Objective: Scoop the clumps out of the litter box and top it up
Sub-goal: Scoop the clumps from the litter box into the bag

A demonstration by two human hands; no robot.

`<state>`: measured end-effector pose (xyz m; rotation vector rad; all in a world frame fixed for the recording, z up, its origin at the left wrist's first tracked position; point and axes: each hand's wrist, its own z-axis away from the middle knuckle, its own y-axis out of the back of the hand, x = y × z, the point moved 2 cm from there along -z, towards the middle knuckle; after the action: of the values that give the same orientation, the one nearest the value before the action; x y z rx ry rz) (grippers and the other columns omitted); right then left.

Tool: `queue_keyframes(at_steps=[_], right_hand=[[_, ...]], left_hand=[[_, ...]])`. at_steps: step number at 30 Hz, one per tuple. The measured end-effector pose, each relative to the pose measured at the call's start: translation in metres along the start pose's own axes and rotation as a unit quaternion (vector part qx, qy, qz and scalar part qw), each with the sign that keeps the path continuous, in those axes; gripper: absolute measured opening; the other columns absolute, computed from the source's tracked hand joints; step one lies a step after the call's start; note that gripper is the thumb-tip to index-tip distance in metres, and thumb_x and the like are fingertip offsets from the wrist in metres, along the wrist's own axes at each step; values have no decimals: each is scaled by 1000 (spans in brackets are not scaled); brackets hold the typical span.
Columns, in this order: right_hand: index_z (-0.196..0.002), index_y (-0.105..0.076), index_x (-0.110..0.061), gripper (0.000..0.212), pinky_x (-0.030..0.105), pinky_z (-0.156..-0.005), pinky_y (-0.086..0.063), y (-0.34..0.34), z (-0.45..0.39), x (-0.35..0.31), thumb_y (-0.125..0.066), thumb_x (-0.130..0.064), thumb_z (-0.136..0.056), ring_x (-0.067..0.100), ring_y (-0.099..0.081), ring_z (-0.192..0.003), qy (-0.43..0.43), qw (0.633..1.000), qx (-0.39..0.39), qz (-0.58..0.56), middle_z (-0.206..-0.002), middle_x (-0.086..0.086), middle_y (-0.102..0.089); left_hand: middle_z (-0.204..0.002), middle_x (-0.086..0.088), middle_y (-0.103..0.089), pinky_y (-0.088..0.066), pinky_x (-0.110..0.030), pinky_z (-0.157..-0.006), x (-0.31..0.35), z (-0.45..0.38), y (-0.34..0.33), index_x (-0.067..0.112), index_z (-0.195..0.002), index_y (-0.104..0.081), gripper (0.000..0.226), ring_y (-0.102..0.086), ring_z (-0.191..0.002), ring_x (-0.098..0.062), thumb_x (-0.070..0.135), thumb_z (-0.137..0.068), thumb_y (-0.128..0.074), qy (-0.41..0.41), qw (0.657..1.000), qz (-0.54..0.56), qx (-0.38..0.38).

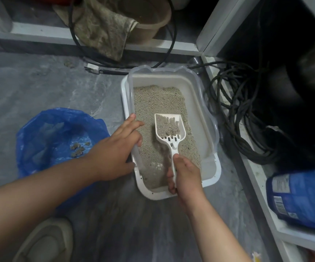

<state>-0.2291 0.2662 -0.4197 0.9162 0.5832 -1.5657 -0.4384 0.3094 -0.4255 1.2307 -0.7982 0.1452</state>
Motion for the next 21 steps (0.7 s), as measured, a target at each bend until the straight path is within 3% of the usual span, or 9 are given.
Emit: queue_keyframes(at_steps=[13, 21], right_hand=[[-81, -51, -9, 27, 22, -41, -23, 15, 17, 18, -46, -22, -104, 16, -37, -35, 4, 1000, 0, 18, -55, 6, -49], [-78, -51, -9, 29, 20, -41, -24, 17, 18, 22, -47, -23, -103, 16, -38, -35, -6, 1000, 18, 8, -56, 7, -50]], left_hand=[[-165, 6, -11, -53, -50, -97, 3, -3, -5, 29, -100, -39, 45, 20, -152, -4, 26, -75, -76, 9, 1000, -9, 6], [-165, 5, -10, -48, -53, -105, 4, -1, -3, 30, -100, -37, 47, 20, -153, -7, 32, -75, -77, 5, 1000, -13, 6]])
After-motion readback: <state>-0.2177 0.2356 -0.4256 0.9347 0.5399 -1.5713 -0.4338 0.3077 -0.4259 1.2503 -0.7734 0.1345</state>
